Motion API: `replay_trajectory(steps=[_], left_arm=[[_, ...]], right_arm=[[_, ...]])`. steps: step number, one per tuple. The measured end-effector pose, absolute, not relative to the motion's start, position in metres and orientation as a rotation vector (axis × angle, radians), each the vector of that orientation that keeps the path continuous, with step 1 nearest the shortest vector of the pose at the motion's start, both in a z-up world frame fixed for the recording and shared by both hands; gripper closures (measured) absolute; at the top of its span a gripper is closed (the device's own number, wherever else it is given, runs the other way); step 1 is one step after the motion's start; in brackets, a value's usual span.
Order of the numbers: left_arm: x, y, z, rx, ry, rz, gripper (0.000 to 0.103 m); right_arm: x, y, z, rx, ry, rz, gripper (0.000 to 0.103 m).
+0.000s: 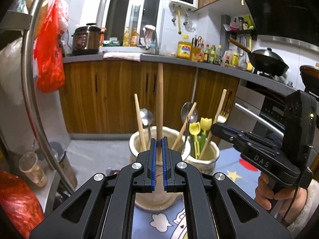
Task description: Organize utensils
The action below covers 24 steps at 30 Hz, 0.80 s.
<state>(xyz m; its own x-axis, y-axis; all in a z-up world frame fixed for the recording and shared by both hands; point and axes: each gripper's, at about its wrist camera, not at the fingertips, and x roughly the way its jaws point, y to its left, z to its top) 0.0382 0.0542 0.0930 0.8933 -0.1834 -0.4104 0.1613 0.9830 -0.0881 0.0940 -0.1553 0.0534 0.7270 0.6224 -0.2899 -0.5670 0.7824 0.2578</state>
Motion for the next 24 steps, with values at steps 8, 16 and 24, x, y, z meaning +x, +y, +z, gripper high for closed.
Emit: replay_trajectory(steps=[8, 16, 24], left_arm=[[0.041, 0.055, 0.089, -0.051, 0.455, -0.181, 0.097], [0.043, 0.062, 0.088, -0.063, 0.459, -0.17, 0.084], [0.036, 0.064, 0.101, -0.06, 0.439, -0.137, 0.058]], right_arm=[[0.099, -0.143, 0.051, 0.142, 0.379, 0.681, 0.098], [0.103, -0.139, 0.048, 0.147, 0.388, 0.676, 0.084], [0.097, -0.151, 0.061, 0.162, 0.382, 0.605, 0.079]])
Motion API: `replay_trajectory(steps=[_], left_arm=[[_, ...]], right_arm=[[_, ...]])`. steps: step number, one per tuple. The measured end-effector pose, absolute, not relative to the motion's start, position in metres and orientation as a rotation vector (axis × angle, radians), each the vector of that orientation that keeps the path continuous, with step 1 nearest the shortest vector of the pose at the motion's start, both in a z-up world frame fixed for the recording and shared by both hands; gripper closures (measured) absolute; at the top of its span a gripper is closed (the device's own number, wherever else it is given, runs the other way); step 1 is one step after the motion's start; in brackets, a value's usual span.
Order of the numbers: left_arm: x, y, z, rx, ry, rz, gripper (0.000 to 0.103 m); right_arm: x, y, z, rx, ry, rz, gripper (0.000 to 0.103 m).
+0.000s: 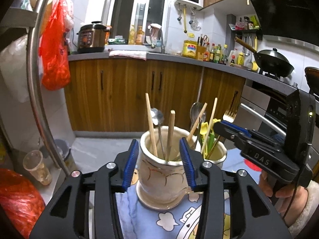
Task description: Organize utensils
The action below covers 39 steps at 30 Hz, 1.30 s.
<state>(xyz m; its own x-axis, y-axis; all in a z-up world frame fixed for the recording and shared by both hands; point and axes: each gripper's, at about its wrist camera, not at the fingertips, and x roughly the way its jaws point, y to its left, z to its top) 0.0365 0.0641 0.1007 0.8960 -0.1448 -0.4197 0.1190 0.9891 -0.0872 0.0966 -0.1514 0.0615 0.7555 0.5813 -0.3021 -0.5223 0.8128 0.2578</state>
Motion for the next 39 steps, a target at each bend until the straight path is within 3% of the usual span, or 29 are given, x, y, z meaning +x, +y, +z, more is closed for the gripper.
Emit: replay_trajectory(steps=[7, 17, 18, 21, 24, 26, 29, 39], left_arm=[[0.013, 0.051, 0.115, -0.019, 0.485, -0.133, 0.056], [-0.013, 0.047, 0.075, -0.088, 0.509, -0.115, 0.054], [-0.014, 0.047, 0.073, -0.094, 0.503, -0.11, 0.049], [-0.017, 0.042, 0.065, -0.079, 0.495, -0.101, 0.033], [-0.022, 0.036, 0.065, -0.044, 0.465, -0.081, 0.017], [-0.025, 0.037, 0.065, -0.036, 0.444, -0.072, 0.011], [-0.024, 0.04, 0.062, -0.046, 0.453, -0.071, 0.008], [-0.022, 0.043, 0.058, -0.044, 0.485, -0.067, 0.006]], right_arm=[[0.064, -0.175, 0.074, 0.155, 0.484, 0.527, 0.08], [0.025, -0.188, 0.041, 0.153, 0.517, 0.506, 0.079], [0.023, -0.188, 0.039, 0.132, 0.508, 0.502, 0.079], [0.019, -0.186, 0.035, 0.069, 0.489, 0.485, 0.069], [0.018, -0.186, 0.032, 0.046, 0.493, 0.489, 0.05], [0.019, -0.188, 0.03, 0.041, 0.493, 0.497, 0.032], [0.018, -0.192, 0.032, 0.049, 0.477, 0.494, 0.017], [0.018, -0.199, 0.034, 0.056, 0.452, 0.466, 0.006]])
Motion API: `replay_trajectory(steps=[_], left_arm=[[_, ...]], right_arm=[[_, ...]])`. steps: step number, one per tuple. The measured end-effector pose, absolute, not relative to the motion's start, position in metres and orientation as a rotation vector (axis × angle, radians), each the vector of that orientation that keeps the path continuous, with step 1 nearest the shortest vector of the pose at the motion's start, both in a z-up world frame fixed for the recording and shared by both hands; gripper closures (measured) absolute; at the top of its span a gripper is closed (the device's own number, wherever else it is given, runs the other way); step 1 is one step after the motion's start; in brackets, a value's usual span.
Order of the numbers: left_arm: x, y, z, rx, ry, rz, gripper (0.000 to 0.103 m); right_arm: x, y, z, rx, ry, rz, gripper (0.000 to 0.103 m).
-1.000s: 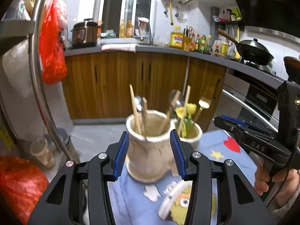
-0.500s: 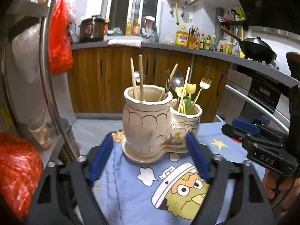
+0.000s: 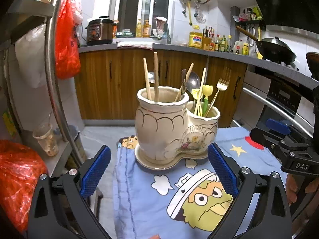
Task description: Organize utensils
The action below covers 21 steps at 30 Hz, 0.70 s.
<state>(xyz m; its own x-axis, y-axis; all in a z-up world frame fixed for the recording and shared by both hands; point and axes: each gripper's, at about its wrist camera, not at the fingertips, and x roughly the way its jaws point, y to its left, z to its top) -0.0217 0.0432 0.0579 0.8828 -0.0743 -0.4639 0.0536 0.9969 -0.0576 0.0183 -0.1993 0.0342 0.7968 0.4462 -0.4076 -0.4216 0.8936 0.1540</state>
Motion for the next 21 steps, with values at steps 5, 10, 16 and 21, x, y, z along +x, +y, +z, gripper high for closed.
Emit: replay_trajectory(steps=[5, 10, 16, 21], left_arm=[[-0.0218, 0.0421, 0.0565, -0.009, 0.478, -0.043, 0.006], [-0.0239, 0.0399, 0.0569, 0.007, 0.472, -0.041, 0.006], [-0.0238, 0.0402, 0.0572, 0.005, 0.472, -0.042, 0.006], [-0.024, 0.0398, 0.0569, 0.006, 0.475, -0.041, 0.006]], right_arm=[[0.0162, -0.1971, 0.0339, 0.045, 0.447, 0.47, 0.006], [0.015, -0.1941, 0.0327, 0.035, 0.447, 0.476, 0.006], [0.0136, -0.1925, 0.0326, 0.026, 0.444, 0.479, 0.006], [0.0138, -0.1926, 0.0325, 0.028, 0.448, 0.479, 0.006]])
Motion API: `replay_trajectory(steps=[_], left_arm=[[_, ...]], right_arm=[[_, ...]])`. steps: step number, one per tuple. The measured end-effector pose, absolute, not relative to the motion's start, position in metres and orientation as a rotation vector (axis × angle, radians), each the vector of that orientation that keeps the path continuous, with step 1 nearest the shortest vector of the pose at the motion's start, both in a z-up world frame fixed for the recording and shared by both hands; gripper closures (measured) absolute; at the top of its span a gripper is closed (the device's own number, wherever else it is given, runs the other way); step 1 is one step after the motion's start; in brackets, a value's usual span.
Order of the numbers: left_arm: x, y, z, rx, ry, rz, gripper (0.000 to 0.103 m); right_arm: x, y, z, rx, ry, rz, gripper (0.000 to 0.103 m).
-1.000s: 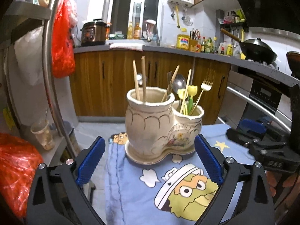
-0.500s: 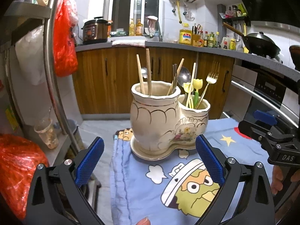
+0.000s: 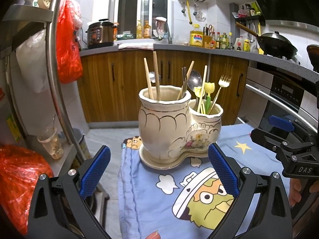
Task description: Organize utensils
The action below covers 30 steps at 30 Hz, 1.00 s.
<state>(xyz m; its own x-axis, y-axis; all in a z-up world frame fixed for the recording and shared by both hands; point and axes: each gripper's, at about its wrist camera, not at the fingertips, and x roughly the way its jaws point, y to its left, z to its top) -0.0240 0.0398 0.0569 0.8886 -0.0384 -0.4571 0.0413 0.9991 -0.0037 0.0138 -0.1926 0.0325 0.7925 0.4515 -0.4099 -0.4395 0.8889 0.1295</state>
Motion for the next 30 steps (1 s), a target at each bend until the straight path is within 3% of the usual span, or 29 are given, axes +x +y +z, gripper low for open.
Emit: replay_trajectory(steps=[30], left_arm=[[-0.0246, 0.0387, 0.0543, 0.011, 0.478, -0.045, 0.006]], right_arm=[[0.0154, -0.1939, 0.0288, 0.026, 0.455, 0.479, 0.006]])
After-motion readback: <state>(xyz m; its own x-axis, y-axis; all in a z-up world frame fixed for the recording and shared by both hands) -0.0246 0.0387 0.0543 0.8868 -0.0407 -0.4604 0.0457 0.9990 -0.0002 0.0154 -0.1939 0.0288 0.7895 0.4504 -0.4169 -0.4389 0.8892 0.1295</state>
